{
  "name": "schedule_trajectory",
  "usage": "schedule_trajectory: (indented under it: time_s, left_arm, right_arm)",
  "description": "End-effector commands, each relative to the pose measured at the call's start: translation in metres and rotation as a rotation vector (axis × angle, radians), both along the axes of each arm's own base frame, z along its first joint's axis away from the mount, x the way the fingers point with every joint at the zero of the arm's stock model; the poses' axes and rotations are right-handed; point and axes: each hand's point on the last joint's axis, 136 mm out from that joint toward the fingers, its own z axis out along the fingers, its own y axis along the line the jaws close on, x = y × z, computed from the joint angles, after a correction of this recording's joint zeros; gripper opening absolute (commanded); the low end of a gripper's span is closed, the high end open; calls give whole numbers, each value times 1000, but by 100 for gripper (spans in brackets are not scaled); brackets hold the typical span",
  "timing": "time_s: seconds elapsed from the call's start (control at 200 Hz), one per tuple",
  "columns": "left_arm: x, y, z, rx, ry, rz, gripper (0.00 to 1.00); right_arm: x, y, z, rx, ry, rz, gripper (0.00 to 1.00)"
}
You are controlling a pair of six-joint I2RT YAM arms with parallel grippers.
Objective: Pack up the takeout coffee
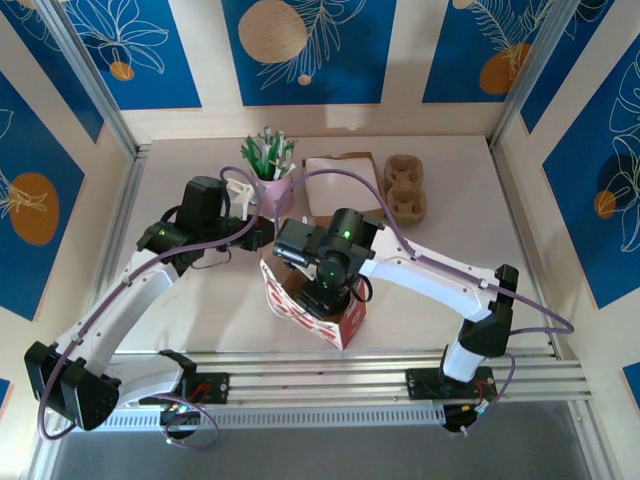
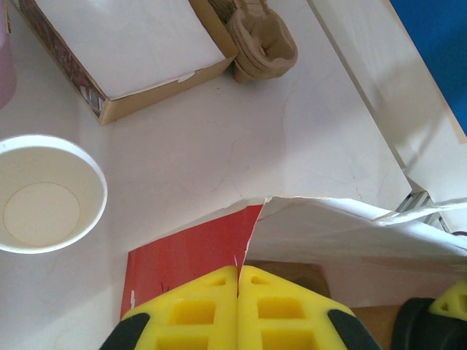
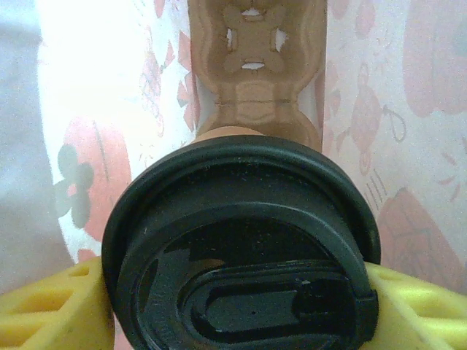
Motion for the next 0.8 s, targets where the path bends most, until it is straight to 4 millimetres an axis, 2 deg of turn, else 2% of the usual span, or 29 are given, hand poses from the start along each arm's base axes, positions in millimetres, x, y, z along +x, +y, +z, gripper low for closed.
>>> schedule_trajectory:
  time_s: [0.0, 0.305, 0.79]
  left_arm:
    - [4, 1, -2, -8, -4, -6, 0]
    - [3, 1, -3, -9, -1, -8, 0]
    - [4, 0, -4, -11, 5, -11, 0]
  right_arm:
    - [-10, -6, 3, -33, 18, 5, 45]
    - [-8, -12, -28, -75, 107, -33, 43]
    - [7, -15, -62, -97, 148, -74, 43]
